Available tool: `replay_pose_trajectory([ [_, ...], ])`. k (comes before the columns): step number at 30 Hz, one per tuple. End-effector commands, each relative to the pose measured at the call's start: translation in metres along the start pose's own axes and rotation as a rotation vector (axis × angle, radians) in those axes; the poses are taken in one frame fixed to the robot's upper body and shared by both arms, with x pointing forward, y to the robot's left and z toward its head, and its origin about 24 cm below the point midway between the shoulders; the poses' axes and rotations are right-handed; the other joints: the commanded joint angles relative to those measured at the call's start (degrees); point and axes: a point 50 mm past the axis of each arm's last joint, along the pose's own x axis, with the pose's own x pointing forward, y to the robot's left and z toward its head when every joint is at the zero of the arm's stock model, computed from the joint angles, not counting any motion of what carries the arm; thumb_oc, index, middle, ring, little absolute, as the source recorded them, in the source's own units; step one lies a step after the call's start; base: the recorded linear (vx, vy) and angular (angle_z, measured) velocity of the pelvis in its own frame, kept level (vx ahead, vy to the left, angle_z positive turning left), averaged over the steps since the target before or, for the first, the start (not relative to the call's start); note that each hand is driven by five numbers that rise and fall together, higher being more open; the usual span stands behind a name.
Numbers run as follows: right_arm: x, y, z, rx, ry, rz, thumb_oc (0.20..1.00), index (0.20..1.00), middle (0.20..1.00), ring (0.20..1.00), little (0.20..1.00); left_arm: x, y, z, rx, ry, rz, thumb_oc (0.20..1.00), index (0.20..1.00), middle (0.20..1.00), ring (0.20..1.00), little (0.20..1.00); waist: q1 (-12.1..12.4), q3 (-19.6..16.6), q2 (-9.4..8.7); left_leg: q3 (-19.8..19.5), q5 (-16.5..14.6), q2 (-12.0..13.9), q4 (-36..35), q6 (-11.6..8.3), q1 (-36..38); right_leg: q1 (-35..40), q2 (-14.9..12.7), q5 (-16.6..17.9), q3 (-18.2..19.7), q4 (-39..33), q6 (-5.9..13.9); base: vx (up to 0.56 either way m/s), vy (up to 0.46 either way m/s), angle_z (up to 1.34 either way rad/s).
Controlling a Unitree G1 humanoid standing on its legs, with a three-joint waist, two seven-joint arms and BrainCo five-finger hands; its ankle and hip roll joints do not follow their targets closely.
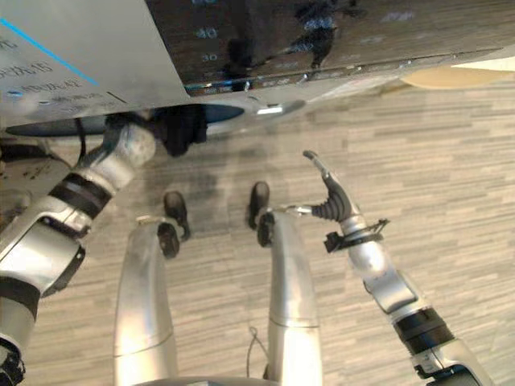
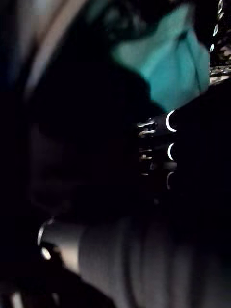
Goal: Grab the laundry basket,head to the washer,open it,put in the laundry and shut it.
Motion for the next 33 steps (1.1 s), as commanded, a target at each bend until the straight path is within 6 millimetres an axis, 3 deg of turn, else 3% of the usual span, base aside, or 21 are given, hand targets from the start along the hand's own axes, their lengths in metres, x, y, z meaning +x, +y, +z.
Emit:
replay_pose_trajectory([
  [1, 0.002, -0.005, 0.022, 0.036, -0.098, -0.031, 1.0, 1.0, 1.0, 1.0, 1.0, 0.018, 0.017, 0.032, -0.106, -0.1, 0.086, 0.2, 0.2, 0.2, 0.2, 0.2, -0.6, 1.4, 2.84, -3.1, -2.4, -1.8, 2.1, 3.42, 0.0, 4.9, 2.0, 2.8, -2.2, -4.9, -0.16, 0.0, 0.0, -0.03],
  [12, 0.002, -0.005, 0.022, 0.036, -0.098, -0.031, 1.0, 1.0, 1.0, 1.0, 1.0, 0.018, 0.017, 0.032, -0.106, -0.1, 0.086, 0.2, 0.2, 0.2, 0.2, 0.2, -0.6, 1.4, 2.84, -3.1, -2.4, -1.8, 2.1, 3.42, 0.0, 4.9, 2.0, 2.8, -2.2, -4.9, -0.16, 0.0, 0.0, 0.0],
  [13, 0.006, 0.001, 0.02, 0.027, -0.083, -0.014, 1.0, 1.0, 1.0, 1.0, 1.0, 0.015, 0.02, 0.051, -0.666, -0.092, 0.135, 0.2, 0.2, 0.2, 0.2, 0.2, -0.7, 0.4, 3.23, -2.7, -1.7, -1.9, 0.1, 3.12, 0.0, 4.9, 2.0, 3.2, -2.3, -6.4, -0.21, 0.0, 0.0, 0.0],
  [14, 0.006, 0.002, 0.021, 0.008, -0.088, -0.029, 1.0, 1.0, 1.0, 1.0, 1.0, 0.011, 0.025, 0.027, -0.683, -0.008, 0.212, 0.2, 0.2, 0.2, 0.2, 0.2, -0.7, -0.4, 3.4, -2.7, -1.7, -1.9, 0.0, 3.07, 0.0, 5.1, 2.2, 3.1, -2.4, -6.6, -0.25, 0.07, 0.007, 0.05],
  [15, -0.004, 0.007, 0.015, 0.012, -0.064, -0.024, 1.0, 1.0, 1.0, 1.0, 1.0, 0.014, 0.112, -0.005, -0.724, 0.034, 0.633, 0.2, 0.2, 0.2, 0.2, 0.2, -0.9, -3.3, 4.28, -3.0, -2.8, -1.5, 0.3, 2.91, 0.0, 5.1, 2.3, 2.1, -2.4, -6.3, -0.09, 0.1, 0.016, -0.02],
  [19, -0.004, 0.008, 0.015, 0.021, -0.071, -0.011, 1.0, 1.0, 1.0, 1.0, 1.0, 0.013, 0.151, -0.004, -0.65, -0.015, 0.776, 0.2, 0.2, 0.2, 0.2, 0.2, -1.3, -4.1, 4.51, -3.1, -2.6, -1.5, 0.3, 2.82, 0.0, 5.4, 2.2, 1.8, -2.7, -6.3, -0.1, 0.04, 0.013, -0.12],
  [23, -0.007, 0.007, 0.015, 0.025, -0.075, 0.005, 1.0, 1.0, 1.0, 1.0, 1.0, 0.01, 0.161, -0.01, -0.498, 0.012, 0.832, 0.2, 0.2, 0.2, 0.2, 0.2, -1.4, -5.3, 4.88, -3.2, -2.9, -1.2, 0.5, 2.7, 0.0, 5.8, 2.0, 1.5, -3.0, -6.3, 0.06, 0.02, 0.021, 0.09],
  [24, -0.007, 0.006, 0.016, 0.023, -0.079, 0.007, 1.0, 1.0, 1.0, 1.0, 1.0, 0.01, 0.156, -0.016, -0.433, 0.045, 0.805, 0.824, 0.824, 0.824, 0.824, 0.824, -1.4, -5.6, 5.02, -3.1, -2.8, -1.1, 0.5, 2.68, 0.0, 6.0, 1.9, 1.5, -3.2, -6.4, 0.08, 0.0, 0.0, 0.0],
  [25, -0.007, 0.005, 0.015, 0.019, -0.078, 0.009, 1.0, 1.0, 1.0, 1.0, 1.0, 0.011, 0.154, -0.018, -0.4, 0.059, 0.783, 1.0, 1.0, 1.0, 1.0, 1.0, -1.5, -5.9, 5.16, -3.1, -2.8, -1.1, 0.5, 2.7, 0.0, 6.0, 1.8, 1.5, -3.3, -6.5, 0.13, 0.0, 0.031, -0.01],
  [30, -0.004, 0.001, 0.019, 0.002, -0.099, 0.024, 1.0, 1.0, 1.0, 1.0, 1.0, 0.015, 0.127, -0.034, 0.001, 0.099, 0.488, 1.0, 1.0, 1.0, 1.0, 1.0, -1.4, -7.3, 5.67, -3.2, -2.3, -1.3, -0.2, 2.9, 0.0, 6.5, 1.8, 1.4, -3.9, -6.9, 0.26, 0.0, 0.001, 0.01],
  [33, -0.004, 0.001, 0.018, 0.005, -0.09, 0.025, 1.0, 1.0, 1.0, 1.0, 1.0, 0.011, 0.103, -0.035, 0.072, 0.075, 0.331, 1.0, 1.0, 1.0, 1.0, 1.0, -0.9, -8.5, 5.63, -3.5, -2.3, -1.2, 0.0, 3.03, 0.1, 6.8, 1.8, 1.1, -4.2, -6.8, 0.33, 0.01, 0.006, 0.05],
])
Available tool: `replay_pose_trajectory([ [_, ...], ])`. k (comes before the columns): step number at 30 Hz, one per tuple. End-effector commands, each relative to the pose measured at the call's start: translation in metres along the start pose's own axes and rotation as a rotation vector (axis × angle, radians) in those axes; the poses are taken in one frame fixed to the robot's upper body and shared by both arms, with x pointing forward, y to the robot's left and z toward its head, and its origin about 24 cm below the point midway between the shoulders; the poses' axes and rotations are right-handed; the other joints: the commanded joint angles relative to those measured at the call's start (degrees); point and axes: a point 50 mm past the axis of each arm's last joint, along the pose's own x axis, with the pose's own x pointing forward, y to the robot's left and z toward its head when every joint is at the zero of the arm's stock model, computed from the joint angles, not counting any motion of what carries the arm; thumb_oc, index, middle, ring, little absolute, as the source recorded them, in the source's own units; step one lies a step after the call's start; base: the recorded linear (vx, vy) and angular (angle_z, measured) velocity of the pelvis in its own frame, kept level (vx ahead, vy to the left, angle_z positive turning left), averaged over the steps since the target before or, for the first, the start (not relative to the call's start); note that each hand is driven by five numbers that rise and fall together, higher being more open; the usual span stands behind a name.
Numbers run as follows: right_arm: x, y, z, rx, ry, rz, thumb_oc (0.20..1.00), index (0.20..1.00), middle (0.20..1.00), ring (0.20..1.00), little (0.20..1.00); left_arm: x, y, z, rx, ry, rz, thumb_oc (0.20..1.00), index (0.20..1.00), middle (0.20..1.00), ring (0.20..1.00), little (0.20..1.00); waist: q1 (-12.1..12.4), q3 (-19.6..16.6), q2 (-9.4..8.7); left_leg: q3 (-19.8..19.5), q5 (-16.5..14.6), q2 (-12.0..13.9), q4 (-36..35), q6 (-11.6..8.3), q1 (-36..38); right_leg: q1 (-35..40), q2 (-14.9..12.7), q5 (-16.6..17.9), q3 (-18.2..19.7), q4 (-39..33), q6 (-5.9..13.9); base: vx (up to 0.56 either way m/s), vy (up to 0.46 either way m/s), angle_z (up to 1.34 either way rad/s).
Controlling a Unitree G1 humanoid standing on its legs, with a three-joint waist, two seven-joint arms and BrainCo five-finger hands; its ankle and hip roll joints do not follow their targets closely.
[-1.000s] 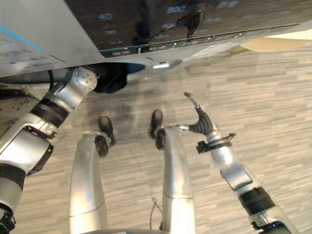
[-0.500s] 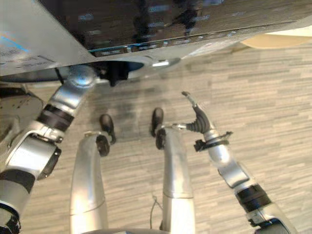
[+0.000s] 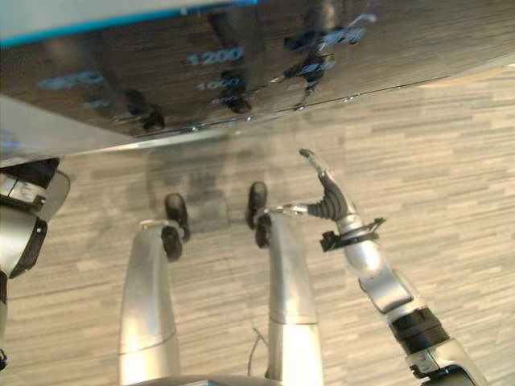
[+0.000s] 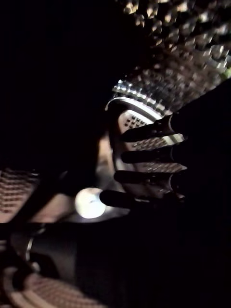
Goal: Grab the laundry basket,head to the washer,open it,put in the laundry and shut it.
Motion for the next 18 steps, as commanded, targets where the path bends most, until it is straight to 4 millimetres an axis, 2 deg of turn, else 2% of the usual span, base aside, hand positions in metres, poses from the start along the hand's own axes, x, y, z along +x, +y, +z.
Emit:
replay_pose_trajectory([
  [1, -0.007, -0.001, 0.01, 0.01, -0.056, 0.028, 1.0, 1.0, 1.0, 1.0, 1.0, -0.002, 0.007, -0.008, 0.077, -0.034, -0.059, 1.0, 1.0, 1.0, 1.0, 1.0, -0.8, -6.8, 3.66, -1.3, -3.4, -0.2, 2.8, 4.4, -0.5, 5.6, 1.5, -0.1, -2.7, -4.3, 1.46, 0.0, 0.0, 0.0],
  [2, -0.007, -0.001, 0.009, 0.009, -0.055, 0.03, 1.0, 1.0, 1.0, 1.0, 1.0, -0.003, 0.006, -0.008, 0.077, -0.032, -0.061, 1.0, 1.0, 1.0, 1.0, 1.0, -0.8, -6.9, 3.75, -1.3, -3.4, -0.2, 2.8, 4.39, -0.5, 5.6, 1.5, -0.1, -2.7, -4.3, 1.46, 0.02, 0.016, 0.04],
  [3, -0.008, 0.001, 0.005, 0.025, -0.032, 0.022, 1.0, 1.0, 1.0, 1.0, 1.0, -0.024, -0.013, -0.019, 0.032, -0.007, -0.142, 1.0, 1.0, 1.0, 1.0, 1.0, -0.6, -7.3, 3.53, -1.2, -3.5, -0.2, 1.8, 4.3, 2.0, 7.5, 1.3, -0.3, -2.9, -4.6, 1.39, 0.02, 0.032, 0.03],
  [4, -0.008, 0.003, 0.005, 0.038, -0.027, 0.012, 1.0, 1.0, 1.0, 1.0, 1.0, -0.037, -0.022, -0.024, -0.005, 0.008, -0.174, 1.0, 1.0, 1.0, 1.0, 1.0, -0.3, -7.4, 3.3, -1.0, -3.4, 0.0, 0.9, 4.18, 3.6, 8.7, 1.0, -0.4, -3.0, -5.2, 1.4, 0.03, 0.069, -0.01],
  [5, -0.01, 0.003, -0.002, 0.049, 0.01, -0.007, 1.0, 1.0, 1.0, 1.0, 1.0, -0.071, -0.038, -0.038, -0.111, 0.068, -0.232, 1.0, 1.0, 1.0, 1.0, 1.0, 0.3, -7.1, 3.06, -0.5, -3.4, 0.2, -1.1, 4.1, 7.9, 12.4, 0.5, -0.4, -3.2, -6.6, 1.41, 0.01, 0.055, -0.04],
  [6, -0.011, 0.004, -0.002, 0.048, 0.012, -0.002, 1.0, 1.0, 1.0, 1.0, 1.0, -0.073, -0.038, -0.039, -0.111, 0.073, -0.233, 1.0, 1.0, 1.0, 1.0, 1.0, 0.2, -6.9, 3.1, -0.4, -3.4, 0.2, -1.3, 4.1, 8.6, 13.0, 0.6, -0.3, -3.1, -6.8, 1.42, 0.0, 0.077, 0.02],
  [7, -0.013, 0.008, -0.007, 0.058, 0.041, -0.006, 1.0, 1.0, 1.0, 1.0, 1.0, -0.11, -0.053, -0.05, -0.206, 0.139, -0.289, 1.0, 1.0, 1.0, 1.0, 1.0, 0.7, -6.3, 2.87, 0.2, -3.2, -0.2, -4.2, 3.99, 13.8, 17.1, 0.3, -0.5, -3.1, -8.9, 1.28, -0.02, 0.063, 0.06],
  [9, -0.018, 0.012, -0.015, 0.047, 0.085, -0.002, 1.0, 1.0, 1.0, 1.0, 1.0, -0.153, -0.065, -0.061, -0.287, 0.218, -0.356, 1.0, 1.0, 1.0, 1.0, 1.0, 1.4, -6.1, 2.59, 0.8, -3.1, -0.6, -7.1, 3.72, 19.1, 21.4, 0.0, -0.5, -2.9, -11.3, 1.38, -0.02, 0.055, 0.08],
  [10, -0.018, 0.013, -0.015, 0.046, 0.086, 0.001, 1.0, 1.0, 1.0, 1.0, 1.0, -0.154, -0.065, -0.062, -0.287, 0.222, -0.357, 1.0, 1.0, 1.0, 1.0, 1.0, 1.3, -5.9, 2.56, 0.8, -3.0, -0.6, -7.4, 3.72, 19.7, 22.0, 0.0, -0.4, -2.9, -11.5, 1.39, -0.01, 0.036, 0.08],
  [11, -0.023, 0.017, -0.023, 0.04, 0.131, 0.01, 1.0, 1.0, 1.0, 1.0, 1.0, -0.186, -0.073, -0.068, -0.343, 0.286, -0.412, 1.0, 1.0, 1.0, 1.0, 1.0, 1.8, -5.6, 2.34, 1.3, -2.6, -1.1, -10.4, 3.52, 24.6, 26.1, -0.5, -0.2, -3.0, -13.9, 1.56, -0.01, 0.023, 0.11],
  [12, -0.023, 0.017, -0.024, 0.041, 0.132, 0.012, 1.0, 1.0, 1.0, 1.0, 1.0, -0.187, -0.073, -0.068, -0.344, 0.288, -0.413, 1.0, 1.0, 1.0, 1.0, 1.0, 1.8, -5.4, 2.3, 1.3, -2.5, -1.1, -10.7, 3.53, 25.1, 26.5, -0.5, -0.2, -3.0, -14.1, 1.57, 0.01, 0.06, 0.14],
  [13, -0.032, 0.023, -0.035, 0.029, 0.194, 0.044, 1.0, 1.0, 1.0, 1.0, 1.0, -0.232, -0.077, -0.079, -0.393, 0.381, -0.507, 1.0, 1.0, 1.0, 1.0, 1.0, 2.6, -5.4, 2.1, 1.7, -1.4, -2.3, -16.4, 3.44, 32.2, 32.8, -0.6, 0.6, -4.1, -18.3, 2.33, 0.02, 0.044, 0.19],
  [17, -0.051, 0.033, -0.052, 0.021, 0.298, 0.104, 1.0, 1.0, 1.0, 1.0, 1.0, -0.295, -0.077, -0.097, -0.434, 0.568, -0.643, 1.0, 1.0, 1.0, 1.0, 1.0, 3.2, -5.9, 1.81, 1.7, 0.7, -3.2, -24.6, 2.94, 42.7, 42.9, -0.5, 2.6, -4.8, -25.7, 3.1, 0.06, 0.024, 0.18],
  [18, -0.062, 0.04, -0.063, 0.013, 0.361, 0.138, 1.0, 1.0, 1.0, 1.0, 1.0, -0.324, -0.074, -0.107, -0.438, 0.674, -0.685, 1.0, 1.0, 1.0, 1.0, 1.0, 3.5, -5.9, 1.6, 1.7, 2.0, -3.4, -29.0, 2.65, 48.6, 48.6, -0.4, 3.5, -5.2, -29.5, 3.41, 0.09, 0.002, 0.04],
])
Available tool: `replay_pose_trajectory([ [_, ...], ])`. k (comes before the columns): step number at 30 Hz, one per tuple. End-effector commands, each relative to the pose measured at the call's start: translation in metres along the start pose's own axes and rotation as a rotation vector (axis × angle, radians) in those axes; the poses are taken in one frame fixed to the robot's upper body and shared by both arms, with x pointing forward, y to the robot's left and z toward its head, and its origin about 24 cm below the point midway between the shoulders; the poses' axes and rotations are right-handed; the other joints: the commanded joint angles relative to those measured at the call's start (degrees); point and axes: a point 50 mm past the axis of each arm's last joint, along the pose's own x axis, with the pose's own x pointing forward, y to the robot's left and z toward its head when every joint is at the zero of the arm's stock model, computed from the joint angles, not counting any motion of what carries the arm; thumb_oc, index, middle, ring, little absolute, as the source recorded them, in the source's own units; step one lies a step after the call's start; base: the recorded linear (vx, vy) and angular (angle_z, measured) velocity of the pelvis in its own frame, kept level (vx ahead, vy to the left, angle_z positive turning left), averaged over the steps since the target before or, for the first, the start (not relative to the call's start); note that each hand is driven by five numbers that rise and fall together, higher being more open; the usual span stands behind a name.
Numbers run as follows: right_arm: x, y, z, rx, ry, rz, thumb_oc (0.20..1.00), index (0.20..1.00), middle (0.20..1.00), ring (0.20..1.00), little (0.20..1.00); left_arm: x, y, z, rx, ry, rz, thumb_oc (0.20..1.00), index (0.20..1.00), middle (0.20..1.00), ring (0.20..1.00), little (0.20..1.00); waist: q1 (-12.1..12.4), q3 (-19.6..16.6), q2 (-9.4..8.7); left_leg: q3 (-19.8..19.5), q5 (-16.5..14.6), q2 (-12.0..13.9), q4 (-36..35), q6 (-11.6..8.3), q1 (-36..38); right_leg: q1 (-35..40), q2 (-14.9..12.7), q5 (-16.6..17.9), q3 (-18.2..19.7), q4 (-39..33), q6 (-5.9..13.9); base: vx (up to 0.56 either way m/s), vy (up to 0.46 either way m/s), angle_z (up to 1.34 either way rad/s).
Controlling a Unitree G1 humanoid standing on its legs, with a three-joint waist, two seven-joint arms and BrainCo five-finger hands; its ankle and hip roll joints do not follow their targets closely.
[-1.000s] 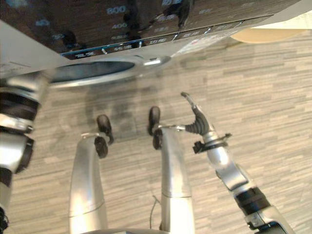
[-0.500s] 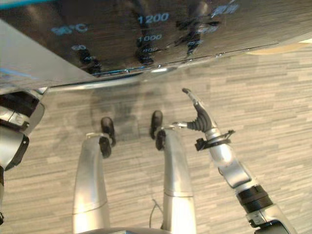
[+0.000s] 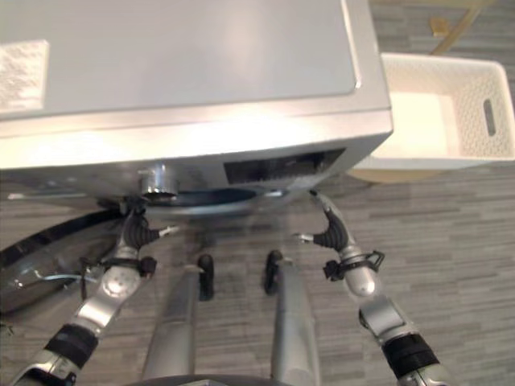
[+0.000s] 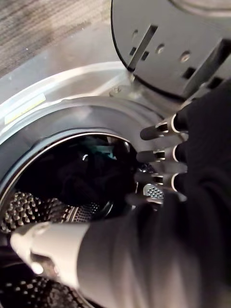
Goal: Grab the laundry basket,head to the washer,open it,put in the laundry and shut it.
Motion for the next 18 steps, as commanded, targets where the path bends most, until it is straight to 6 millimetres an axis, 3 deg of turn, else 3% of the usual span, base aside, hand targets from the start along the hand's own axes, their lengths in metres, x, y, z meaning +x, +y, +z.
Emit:
replay_pose_trajectory([
  [1, -0.006, 0.004, -0.005, -0.042, 0.005, 0.049, 1.0, 1.0, 1.0, 1.0, 1.0, 0.005, 0.001, 0.0, -0.074, -0.011, -0.026, 1.0, 1.0, 1.0, 1.0, 1.0, -0.7, -1.2, 0.27, 0.0, -0.2, -0.5, -6.0, 3.05, 8.7, 10.1, 1.9, 4.4, -3.0, -11.2, 1.56, 0.1, 0.013, 0.04],
  [3, -0.013, 0.011, -0.019, -0.045, 0.07, 0.079, 1.0, 1.0, 1.0, 1.0, 1.0, -0.011, -0.006, -0.024, -0.089, 0.086, -0.059, 1.0, 1.0, 1.0, 1.0, 1.0, -0.3, -1.6, 0.17, 0.3, 0.9, -0.7, -10.3, 2.84, 14.1, 15.7, 2.1, 5.4, -3.3, -15.4, 2.03, 0.07, 0.014, 0.02],
  [4, -0.018, 0.016, -0.03, -0.04, 0.125, 0.092, 1.0, 1.0, 1.0, 1.0, 1.0, -0.022, -0.009, -0.039, -0.124, 0.153, -0.061, 1.0, 1.0, 1.0, 1.0, 1.0, -0.2, -1.6, -0.19, 0.9, 4.0, -1.1, -14.3, 2.89, 17.3, 19.2, 2.1, 8.2, -4.0, -19.4, 1.93, 0.05, -0.002, 0.03],
  [5, -0.022, 0.02, -0.037, -0.034, 0.164, 0.104, 1.0, 1.0, 1.0, 1.0, 1.0, -0.03, -0.011, -0.05, -0.157, 0.203, -0.056, 1.0, 1.0, 1.0, 1.0, 1.0, -0.1, -1.7, -0.36, 0.9, 4.8, -1.3, -17.3, 2.69, 20.6, 22.4, 2.3, 8.9, -4.3, -22.1, 2.18, 0.01, -0.009, 0.06],
  [6, -0.022, 0.02, -0.037, -0.034, 0.164, 0.104, 1.0, 1.0, 1.0, 1.0, 1.0, -0.03, -0.011, -0.05, -0.157, 0.203, -0.056, 1.0, 1.0, 1.0, 1.0, 1.0, -0.1, -1.4, -0.39, 0.9, 4.9, -1.4, -17.5, 2.69, 21.0, 22.8, 2.3, 9.0, -4.3, -22.3, 2.19, 0.17, -0.018, 0.1],
  [7, -0.033, 0.029, -0.054, -0.004, 0.254, 0.126, 1.0, 1.0, 1.0, 1.0, 1.0, -0.046, -0.015, -0.071, -0.203, 0.309, -0.043, 1.0, 1.0, 1.0, 1.0, 1.0, 0.3, -2.3, -0.57, 1.4, 7.1, -1.5, -23.6, 2.02, 27.1, 28.8, 2.9, 10.8, -4.5, -28.0, 2.92, 0.2, -0.004, 0.11],
  [9, -0.045, 0.037, -0.068, 0.017, 0.337, 0.143, 1.0, 1.0, 1.0, 1.0, 1.0, -0.066, -0.021, -0.091, -0.192, 0.405, -0.057, 1.0, 1.0, 1.0, 1.0, 1.0, 0.6, -3.9, -0.45, 1.9, 9.0, -1.5, -29.5, 1.33, 33.1, 34.1, 3.3, 12.7, -4.2, -33.0, 3.96, 0.26, 0.01, -0.02],
  [15, -0.064, 0.058, -0.086, 0.051, 0.463, 0.184, 1.0, 1.0, 1.0, 1.0, 1.0, -0.104, -0.035, -0.127, -0.146, 0.626, -0.059, 1.0, 1.0, 1.0, 1.0, 1.0, 1.2, -8.3, 0.1, 3.5, 12.6, -2.3, -43.0, 0.48, 46.8, 46.4, 5.3, 15.7, -3.6, -45.3, 5.32, 0.2, 0.011, -0.11],
  [18, -0.068, 0.067, -0.089, 0.076, 0.496, 0.195, 1.0, 1.0, 1.0, 1.0, 1.0, -0.105, -0.038, -0.13, -0.136, 0.649, -0.055, 1.0, 1.0, 1.0, 1.0, 1.0, 1.6, -9.2, 0.06, 3.8, 12.8, -2.6, -44.8, 0.38, 49.3, 49.2, 5.4, 16.0, -3.4, -47.4, 5.59, 0.12, 0.019, -0.09],
])
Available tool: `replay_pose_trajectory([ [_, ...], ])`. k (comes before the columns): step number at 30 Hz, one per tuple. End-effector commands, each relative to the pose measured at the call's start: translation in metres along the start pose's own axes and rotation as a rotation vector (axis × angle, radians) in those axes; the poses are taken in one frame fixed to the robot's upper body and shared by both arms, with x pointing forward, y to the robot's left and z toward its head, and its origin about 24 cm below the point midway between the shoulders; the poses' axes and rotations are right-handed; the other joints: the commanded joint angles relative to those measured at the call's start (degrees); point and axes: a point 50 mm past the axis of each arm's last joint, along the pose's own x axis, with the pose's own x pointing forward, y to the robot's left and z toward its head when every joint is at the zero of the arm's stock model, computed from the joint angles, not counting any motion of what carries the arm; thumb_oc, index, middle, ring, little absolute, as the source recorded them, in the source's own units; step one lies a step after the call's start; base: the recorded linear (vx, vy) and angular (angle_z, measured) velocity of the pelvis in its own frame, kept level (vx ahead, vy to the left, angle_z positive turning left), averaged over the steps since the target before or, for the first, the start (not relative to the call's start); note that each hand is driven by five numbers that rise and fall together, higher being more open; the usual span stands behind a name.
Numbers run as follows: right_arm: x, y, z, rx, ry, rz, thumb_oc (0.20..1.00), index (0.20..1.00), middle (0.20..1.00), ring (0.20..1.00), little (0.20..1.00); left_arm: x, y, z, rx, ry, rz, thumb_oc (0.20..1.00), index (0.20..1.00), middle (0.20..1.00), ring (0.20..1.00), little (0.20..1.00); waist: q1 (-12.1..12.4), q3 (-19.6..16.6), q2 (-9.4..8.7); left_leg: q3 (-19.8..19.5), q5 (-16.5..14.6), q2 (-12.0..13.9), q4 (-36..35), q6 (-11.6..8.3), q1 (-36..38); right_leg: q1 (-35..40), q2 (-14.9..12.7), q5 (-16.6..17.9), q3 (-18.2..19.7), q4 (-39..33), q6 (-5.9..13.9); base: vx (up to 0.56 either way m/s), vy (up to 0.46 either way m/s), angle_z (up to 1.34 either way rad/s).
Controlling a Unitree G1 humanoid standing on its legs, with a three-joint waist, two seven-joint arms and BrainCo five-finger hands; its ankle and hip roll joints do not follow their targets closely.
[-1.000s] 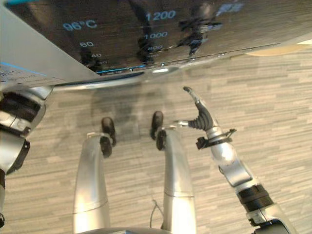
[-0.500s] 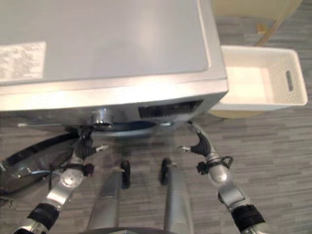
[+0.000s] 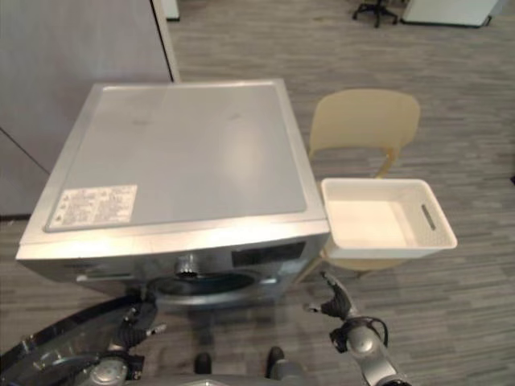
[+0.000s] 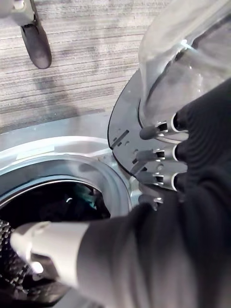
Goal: Grab the laundry basket,head to the washer,open it,put in the laundry and shut it.
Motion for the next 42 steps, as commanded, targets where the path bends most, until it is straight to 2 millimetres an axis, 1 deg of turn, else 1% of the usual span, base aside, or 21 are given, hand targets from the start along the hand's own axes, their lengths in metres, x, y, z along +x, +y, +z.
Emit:
replay_pose_trajectory([
  [1, 0.008, 0.002, 0.011, 0.007, -0.042, 0.001, 1.0, 1.0, 1.0, 1.0, 1.0, 0.008, 0.005, 0.018, 0.031, -0.062, 0.042, 1.0, 1.0, 1.0, 1.0, 1.0, 1.0, -0.3, -0.94, 2.1, -0.3, -3.9, -0.7, 0.69, 0.7, 2.3, 0.0, 5.2, 0.2, -6.2, 3.56, 0.03, 0.034, -0.04],
  [4, 0.008, 0.007, 0.008, 0.003, -0.021, 0.018, 1.0, 1.0, 1.0, 1.0, 1.0, 0.01, 0.002, 0.02, 0.066, -0.062, 0.036, 1.0, 1.0, 1.0, 1.0, 1.0, 1.1, -0.1, -1.24, 2.2, -0.6, -4.2, -1.0, 0.85, 1.5, 3.2, -0.1, 5.8, 0.7, -7.3, 3.91, 0.0, 0.056, -0.03],
  [8, 0.017, 0.009, 0.022, -0.006, -0.053, 0.015, 1.0, 1.0, 1.0, 1.0, 1.0, 0.016, 0.004, 0.043, 0.064, -0.143, 0.057, 1.0, 1.0, 1.0, 1.0, 1.0, 1.5, 2.1, -2.27, 3.8, 0.1, -4.3, -0.4, 1.38, -2.6, -1.3, -0.7, 9.4, 2.8, -7.7, 5.72, -0.16, 0.05, -0.21],
  [9, 0.019, 0.009, 0.027, -0.004, -0.069, 0.011, 1.0, 1.0, 1.0, 1.0, 1.0, 0.018, 0.007, 0.049, 0.069, -0.165, 0.066, 1.0, 1.0, 1.0, 1.0, 1.0, 1.4, 2.7, -2.55, 3.9, 0.7, -4.1, -0.1, 1.57, -4.7, -3.9, -0.9, 11.0, 3.7, -6.7, 6.5, -0.49, -0.018, -0.32],
  [10, 0.021, 0.008, 0.032, 0.008, -0.086, 0.011, 1.0, 1.0, 1.0, 1.0, 1.0, 0.022, 0.014, 0.067, 0.126, -0.22, 0.072, 1.0, 1.0, 1.0, 1.0, 1.0, 0.6, 4.0, -2.44, 3.0, 2.1, -3.1, 0.3, 1.98, -9.6, -8.1, 0.2, 9.9, 8.7, -2.5, 7.56, -0.4, -0.025, -0.49],
  [11, 0.02, 0.01, 0.032, 0.022, -0.088, 0.018, 1.0, 1.0, 1.0, 1.0, 1.0, 0.024, 0.015, 0.078, 0.16, -0.253, 0.067, 1.0, 1.0, 1.0, 1.0, 1.0, -0.1, 4.0, -2.17, 2.9, 3.0, -2.9, 0.4, 2.13, -11.6, -9.5, 2.0, 8.1, 12.6, 1.2, 7.43, -0.41, -0.008, -0.32],
  [13, 0.019, 0.012, 0.031, 0.029, -0.08, 0.026, 1.0, 1.0, 1.0, 1.0, 1.0, 0.026, 0.017, 0.087, 0.179, -0.283, 0.07, 1.0, 1.0, 1.0, 1.0, 1.0, -0.1, 4.2, -1.97, 3.0, 4.0, -2.2, 0.8, 2.12, -13.7, -9.8, 2.4, 6.3, 13.4, 3.8, 7.07, -0.22, 0.0, 0.24],
  [15, 0.016, 0.02, 0.022, 0.03, -0.044, 0.05, 1.0, 1.0, 1.0, 1.0, 1.0, 0.026, 0.018, 0.094, 0.18, -0.31, 0.079, 1.0, 1.0, 1.0, 1.0, 1.0, 1.3, 4.1, -1.6, 2.8, 5.9, -1.1, -0.3, 1.52, -14.8, -6.7, 1.4, 3.3, 11.1, 4.5, 5.37, -0.21, -0.089, 0.17],
  [16, 0.009, 0.028, 0.009, 0.027, 0.004, 0.064, 1.0, 1.0, 1.0, 1.0, 1.0, 0.022, 0.018, 0.093, 0.165, -0.33, 0.084, 1.0, 1.0, 1.0, 1.0, 1.0, 3.6, 3.6, -3.79, 2.6, 7.3, -2.2, -1.5, 0.83, -14.9, 0.0, 0.0, 1.8, 8.4, -1.5, 4.67, -0.12, -0.12, -0.14],
  [17, 0.009, 0.028, 0.009, 0.028, 0.004, 0.065, 1.0, 1.0, 1.0, 1.0, 1.0, 0.022, 0.018, 0.092, 0.166, -0.329, 0.084, 1.0, 1.0, 1.0, 1.0, 1.0, 3.5, 3.6, -3.88, 2.5, 7.4, -2.2, -1.6, 0.82, -14.7, 0.4, 0.0, 1.8, 8.2, -1.7, 4.66, -0.17, -0.19, 0.04],
  [18, 0.009, 0.031, 0.008, 0.013, 0.012, 0.095, 1.0, 1.0, 1.0, 1.0, 1.0, 0.022, 0.019, 0.097, 0.145, -0.344, 0.089, 1.0, 1.0, 1.0, 1.0, 1.0, 4.4, 2.7, -4.77, 2.5, 9.9, -2.3, -2.6, -0.7, -16.9, 1.2, 0.9, 0.6, 6.9, -6.0, 4.32, -0.17, -0.151, 0.29],
  [19, 0.011, 0.03, 0.009, 0.004, 0.008, 0.092, 1.0, 1.0, 1.0, 1.0, 1.0, 0.023, 0.016, 0.095, 0.13, -0.334, 0.084, 1.0, 1.0, 1.0, 1.0, 1.0, 4.5, 2.4, -4.29, 1.9, 11.4, -2.0, -3.2, -1.46, -17.6, 1.0, 2.2, 0.2, 7.1, -6.8, 3.49, -0.36, -0.287, 0.51],
  [20, 0.009, 0.023, 0.004, -0.007, 0.02, 0.069, 1.0, 1.0, 1.0, 1.0, 1.0, 0.022, 0.009, 0.096, 0.114, -0.343, 0.078, 1.0, 1.0, 1.0, 1.0, 1.0, 4.3, 3.7, -2.62, 1.0, 14.8, -2.1, -3.0, -3.99, -20.1, 1.6, 5.0, -0.8, 7.9, -8.8, 1.45, -0.25, -0.195, 0.42],
  [22, 0.011, 0.018, 0.002, -0.009, 0.034, 0.054, 1.0, 1.0, 1.0, 1.0, 1.0, 0.022, 0.007, 0.099, 0.11, -0.352, 0.079, 1.0, 1.0, 1.0, 1.0, 1.0, 4.4, 4.6, -2.29, 0.2, 16.2, -2.2, -1.8, -4.99, -21.6, 1.2, 5.2, -0.3, 7.7, -8.7, 0.95, -0.26, -0.114, 0.9],
  [23, 0.013, 0.013, -0.001, -0.019, 0.051, 0.034, 1.0, 1.0, 1.0, 1.0, 1.0, 0.021, 0.005, 0.105, 0.084, -0.379, 0.07, 1.0, 1.0, 1.0, 1.0, 1.0, 4.1, 5.8, -2.36, -0.7, 14.1, -2.9, 3.0, -4.35, -23.1, 0.2, 4.5, 0.8, 6.3, -9.2, 0.81, -0.39, -0.107, 1.27],
  [24, 0.01, 0.014, -0.008, -0.034, 0.082, 0.04, 1.0, 1.0, 1.0, 1.0, 1.0, 0.017, 0.003, 0.107, 0.078, -0.403, 0.059, 1.0, 1.0, 1.0, 1.0, 1.0, 2.9, 5.2, -3.23, 1.4, 8.6, -3.3, 6.9, -2.04, -21.4, -0.7, 2.4, 2.8, 3.7, -10.7, 1.45, -0.34, -0.074, 1.43],
  [27, 0.008, 0.014, -0.012, -0.032, 0.094, 0.038, 1.0, 1.0, 1.0, 1.0, 1.0, 0.011, 0.006, 0.108, 0.088, -0.437, 0.052, 1.0, 1.0, 1.0, 1.0, 1.0, 2.5, 4.6, -3.61, 0.6, 4.0, -4.5, 10.3, -1.17, -19.5, -1.0, 0.9, 4.3, 3.0, -10.8, 1.6, -0.09, 0.001, 0.65],
  [28, 0.008, 0.015, -0.014, -0.024, 0.109, 0.043, 1.0, 1.0, 1.0, 1.0, 1.0, 0.009, 0.005, 0.103, 0.093, -0.429, 0.049, 1.0, 1.0, 1.0, 1.0, 1.0, 1.9, 3.7, -3.15, -0.1, 1.4, -4.9, 8.7, -0.83, -14.7, -0.6, 0.8, 4.3, 2.8, -10.6, 1.7, 0.06, 0.037, 0.23],
  [30, 0.005, 0.019, -0.022, -0.016, 0.148, 0.057, 1.0, 1.0, 1.0, 1.0, 1.0, 0.008, 0.004, 0.102, 0.092, -0.427, 0.047, 1.0, 1.0, 1.0, 1.0, 1.0, 1.5, 2.0, -1.91, -0.7, 2.4, -4.7, 3.5, -0.81, -10.3, -0.4, 1.7, 4.2, 2.2, -10.6, 1.76, 0.08, 0.077, 0.26],
  [37, 0.009, 0.026, -0.021, -0.022, 0.168, 0.06, 1.0, 1.0, 1.0, 1.0, 1.0, -0.002, 0.009, 0.137, 0.184, -0.591, 0.053, 1.0, 1.0, 1.0, 1.0, 1.0, 2.2, 0.6, -2.33, -1.4, 1.5, -5.2, 2.3, -0.27, -7.0, 2.9, 1.0, 4.5, 1.0, -10.8, 2.43, 0.06, 0.08, 0.28],
  [42, 0.008, 0.027, -0.017, -0.021, 0.136, 0.078, 1.0, 1.0, 1.0, 1.0, 1.0, -0.013, 0.046, 0.178, 0.337, -0.758, 0.189, 1.0, 1.0, 1.0, 1.0, 1.0, 2.5, -0.9, -2.5, -0.6, 1.5, -5.1, -0.9, -0.09, -4.0, 3.8, 1.1, 4.4, 1.5, -10.5, 2.94, 0.09, 0.052, -0.09],
])
